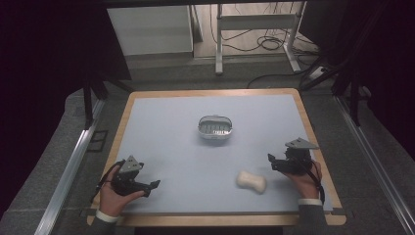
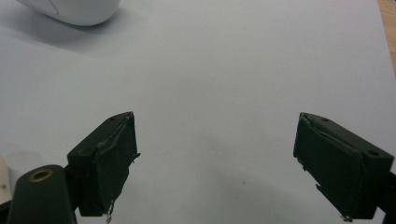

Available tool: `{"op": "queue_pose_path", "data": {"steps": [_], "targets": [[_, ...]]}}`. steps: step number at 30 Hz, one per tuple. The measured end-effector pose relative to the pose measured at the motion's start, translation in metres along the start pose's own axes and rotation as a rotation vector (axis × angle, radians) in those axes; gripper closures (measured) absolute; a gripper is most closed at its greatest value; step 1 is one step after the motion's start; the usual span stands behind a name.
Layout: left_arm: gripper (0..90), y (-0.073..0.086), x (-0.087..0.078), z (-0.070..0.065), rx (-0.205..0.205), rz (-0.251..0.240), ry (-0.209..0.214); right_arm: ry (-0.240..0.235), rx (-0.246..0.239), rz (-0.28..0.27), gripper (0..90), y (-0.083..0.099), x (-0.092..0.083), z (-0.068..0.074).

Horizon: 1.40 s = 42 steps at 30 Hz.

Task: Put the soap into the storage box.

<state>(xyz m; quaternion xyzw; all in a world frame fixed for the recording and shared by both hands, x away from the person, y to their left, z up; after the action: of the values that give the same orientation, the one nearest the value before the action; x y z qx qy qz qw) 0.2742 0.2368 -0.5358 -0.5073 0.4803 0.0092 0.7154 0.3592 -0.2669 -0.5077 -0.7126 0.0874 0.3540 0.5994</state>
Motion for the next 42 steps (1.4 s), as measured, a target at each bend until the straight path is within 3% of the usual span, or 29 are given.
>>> {"op": "queue_pose_path", "data": {"steps": [11, 16, 21, 33, 42], "targets": [[8.7, -0.006, 0.008, 0.005, -0.006, -0.003, 0.024, -0.027, 0.006, -0.024, 13.1, 0.005, -0.010, 0.000], [8.8, -0.009, 0.012, 0.008, -0.008, -0.005, 0.035, -0.009, 0.034, -0.011, 13.1, 0.008, -0.013, -0.003], [8.9, -0.010, 0.012, 0.009, -0.011, -0.008, 0.040, -0.012, 0.027, 0.001, 13.1, 0.009, -0.012, -0.003], [8.8, -0.008, 0.010, 0.006, -0.018, 0.002, 0.048, -0.047, 0.044, 0.023, 14.7, -0.003, -0.008, -0.003], [8.8, -0.008, 0.006, 0.006, -0.018, -0.010, 0.046, -0.090, -0.020, 0.104, 15.3, -0.024, -0.012, 0.009]]}}
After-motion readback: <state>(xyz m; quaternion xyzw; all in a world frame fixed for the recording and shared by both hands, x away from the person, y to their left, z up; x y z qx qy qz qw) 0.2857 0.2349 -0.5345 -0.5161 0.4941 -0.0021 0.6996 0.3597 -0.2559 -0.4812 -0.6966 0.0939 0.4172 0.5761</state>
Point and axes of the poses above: each handheld gripper's, and its own axes: x roughly forward along the jaws, y roughly out of its underside, z roughly to its left, the point moved 2 cm from there along x, roughly forward along the jaws, and after that the axes turned 4 degrees about x, right-handed, at the moved point
